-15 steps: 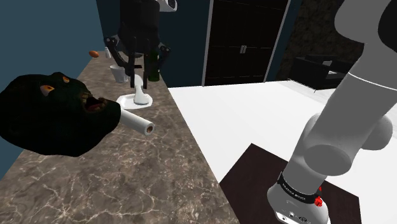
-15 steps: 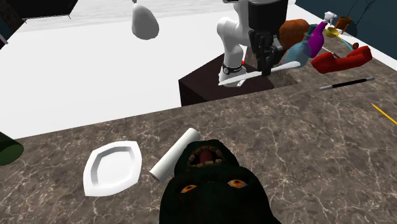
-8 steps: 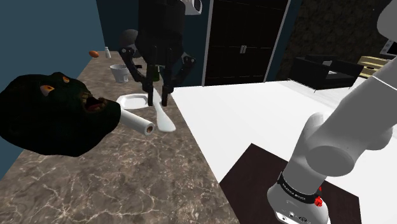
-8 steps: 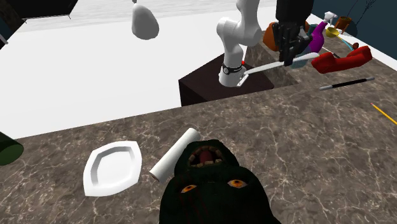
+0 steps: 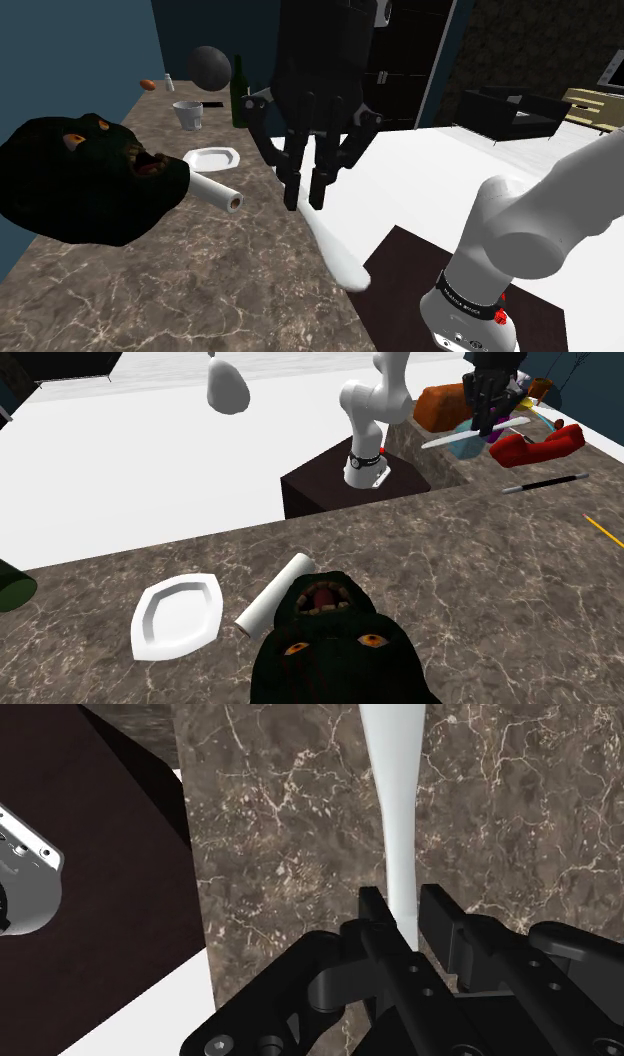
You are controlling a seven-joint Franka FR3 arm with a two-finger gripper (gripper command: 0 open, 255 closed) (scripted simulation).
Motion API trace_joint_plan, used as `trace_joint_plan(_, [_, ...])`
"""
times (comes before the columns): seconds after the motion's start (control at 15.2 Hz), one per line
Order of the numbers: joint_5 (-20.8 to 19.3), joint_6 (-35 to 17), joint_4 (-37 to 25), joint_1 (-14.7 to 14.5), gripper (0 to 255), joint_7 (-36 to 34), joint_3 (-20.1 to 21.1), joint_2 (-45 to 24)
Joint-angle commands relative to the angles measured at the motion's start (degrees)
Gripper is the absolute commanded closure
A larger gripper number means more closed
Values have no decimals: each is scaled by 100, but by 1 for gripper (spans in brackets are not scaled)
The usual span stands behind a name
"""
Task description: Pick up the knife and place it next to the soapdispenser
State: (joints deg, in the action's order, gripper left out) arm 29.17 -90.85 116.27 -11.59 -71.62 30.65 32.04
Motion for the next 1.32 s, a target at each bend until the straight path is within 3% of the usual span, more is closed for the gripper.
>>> trace_joint_plan(0.0, [151,59,170,-133,255,-149,42,298])
trace_joint_plan(0.59, [803,329,549,-735,255,-1052,419,1362])
trace_joint_plan(1.25, [1515,560,379,-1262,255,-2299,1081,2088])
